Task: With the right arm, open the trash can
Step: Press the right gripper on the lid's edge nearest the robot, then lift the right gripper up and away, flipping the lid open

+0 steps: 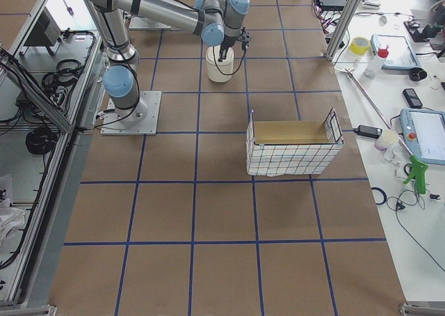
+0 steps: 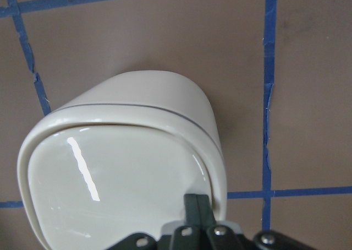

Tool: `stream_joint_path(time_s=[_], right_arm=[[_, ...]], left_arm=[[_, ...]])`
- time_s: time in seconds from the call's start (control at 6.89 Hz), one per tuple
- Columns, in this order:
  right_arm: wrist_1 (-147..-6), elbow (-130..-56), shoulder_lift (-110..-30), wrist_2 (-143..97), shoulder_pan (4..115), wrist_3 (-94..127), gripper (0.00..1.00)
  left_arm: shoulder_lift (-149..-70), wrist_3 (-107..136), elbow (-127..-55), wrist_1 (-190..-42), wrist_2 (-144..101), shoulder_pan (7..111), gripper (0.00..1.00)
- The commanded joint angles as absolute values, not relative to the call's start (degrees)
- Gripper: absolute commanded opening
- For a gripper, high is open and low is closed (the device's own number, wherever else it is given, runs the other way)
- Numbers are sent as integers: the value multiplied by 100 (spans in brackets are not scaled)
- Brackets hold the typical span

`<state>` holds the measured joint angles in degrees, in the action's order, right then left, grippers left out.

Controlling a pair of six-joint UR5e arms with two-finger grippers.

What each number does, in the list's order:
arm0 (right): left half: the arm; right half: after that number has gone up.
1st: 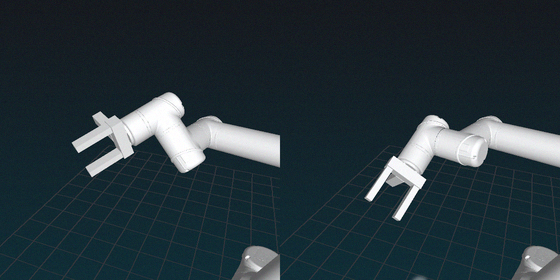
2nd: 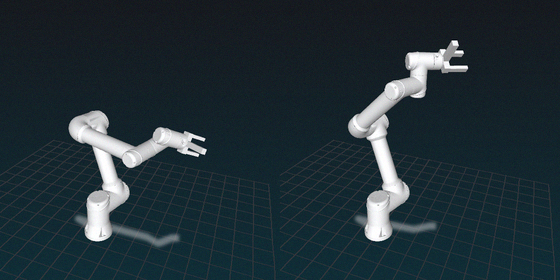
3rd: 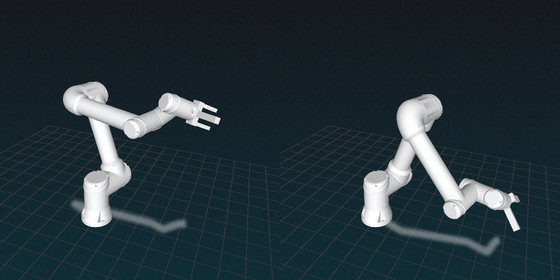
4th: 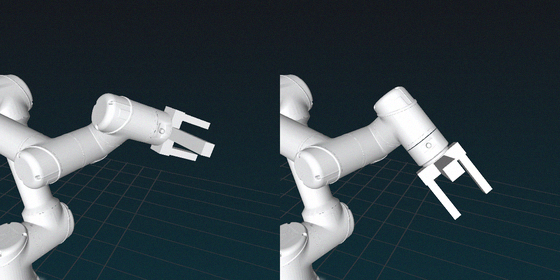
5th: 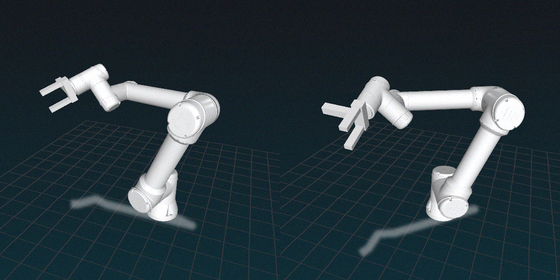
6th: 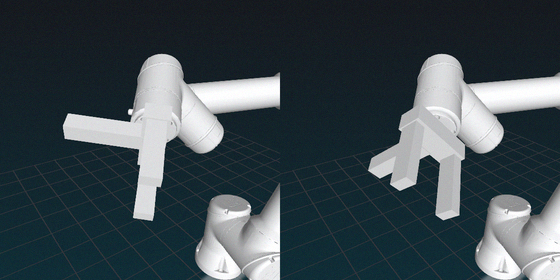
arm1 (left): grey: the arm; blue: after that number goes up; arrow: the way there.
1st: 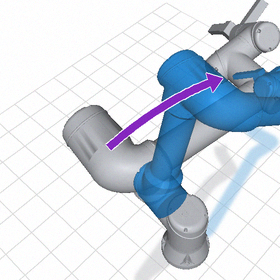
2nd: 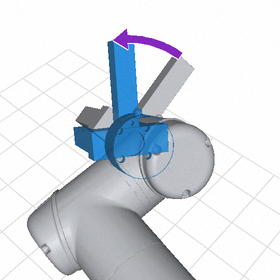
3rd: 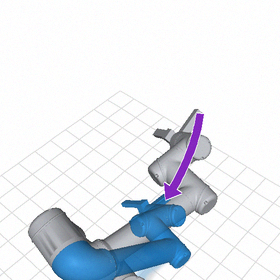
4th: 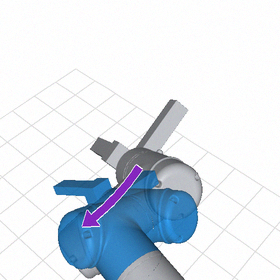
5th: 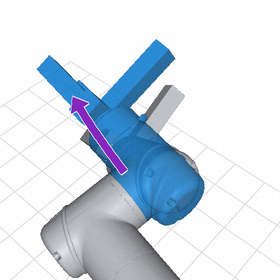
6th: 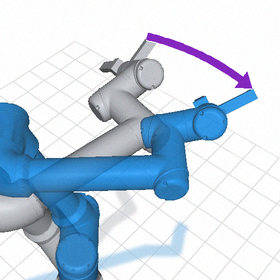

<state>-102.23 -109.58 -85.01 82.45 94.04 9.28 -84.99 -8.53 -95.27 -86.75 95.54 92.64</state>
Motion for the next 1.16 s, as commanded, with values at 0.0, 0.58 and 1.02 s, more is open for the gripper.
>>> stream_joint_path(time_s=[0.0, 0.58, 1.02], right_arm=[[-10230, -10934, -8508, 8244, 9404, 958, 0], [-10125, -10312, -8771, 8139, 9554, 1142, 30], [-9522, -9494, -8842, 8937, 9484, 1072, 100]], left_arm=[[-8499, -853, -9527, -8675, 9554, 9264, 100], [-8499, -853, -9527, -8675, 9554, 9264, 100], [-8499, -853, -9527, -8675, 9554, 9264, 100]])
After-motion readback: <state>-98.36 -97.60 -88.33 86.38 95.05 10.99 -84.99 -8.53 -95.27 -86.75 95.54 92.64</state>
